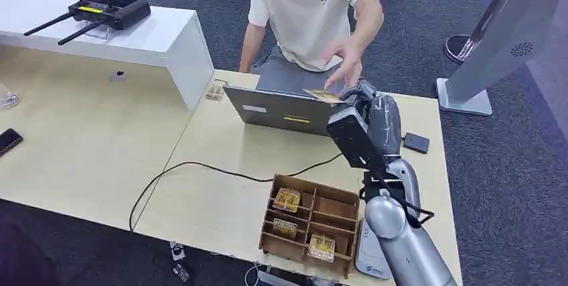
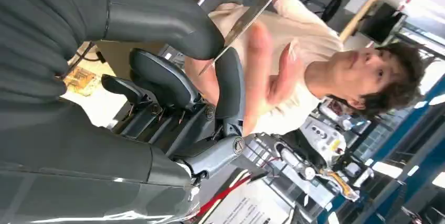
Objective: Pass the card to the sensor for recognition and then transmit it.
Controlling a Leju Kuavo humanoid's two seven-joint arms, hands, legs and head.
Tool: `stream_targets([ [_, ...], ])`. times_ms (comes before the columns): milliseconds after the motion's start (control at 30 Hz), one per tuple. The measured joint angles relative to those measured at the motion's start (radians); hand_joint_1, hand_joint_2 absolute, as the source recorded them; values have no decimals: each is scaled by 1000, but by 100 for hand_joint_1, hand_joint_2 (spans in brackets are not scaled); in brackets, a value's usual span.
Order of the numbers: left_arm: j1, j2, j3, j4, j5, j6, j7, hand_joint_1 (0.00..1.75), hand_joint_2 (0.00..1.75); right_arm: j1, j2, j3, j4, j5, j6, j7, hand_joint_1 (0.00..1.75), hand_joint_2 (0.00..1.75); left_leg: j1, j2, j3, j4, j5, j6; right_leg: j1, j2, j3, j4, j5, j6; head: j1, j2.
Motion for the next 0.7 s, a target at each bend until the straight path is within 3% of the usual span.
stream_targets([
  [367,-18,0,-36,0,-10,-13,20,0,175,-107,28,18,246,259,-93,61,175,175,0,0,0,0,0,0,0,0,0,0,0,0,0,0],
  [400,-18,0,-40,0,-9,-13,21,0,175,-107,28,20,259,273,-96,66,120,175,0,0,0,0,0,0,0,0,0,0,0,0,0,0],
  [433,-18,0,-44,0,-8,-13,23,0,175,-107,28,22,271,287,-99,71,21,175,0,0,0,0,0,0,0,0,0,0,0,0,0,0],
  [467,-18,0,-47,0,-8,-13,23,0,175,-107,28,23,281,296,-101,72,21,175,0,0,0,0,0,0,0,0,0,0,0,0,0,0],
  [500,-19,0,-49,0,-8,-13,23,0,175,-107,28,25,292,304,-104,74,0,175,0,0,0,0,0,0,0,0,0,0,0,0,0,0],
  [700,-19,0,-55,0,-1,-13,26,0,175,-104,28,26,331,318,-109,81,0,175,0,0,0,0,0,0,0,0,0,0,0,0,0,0],
])
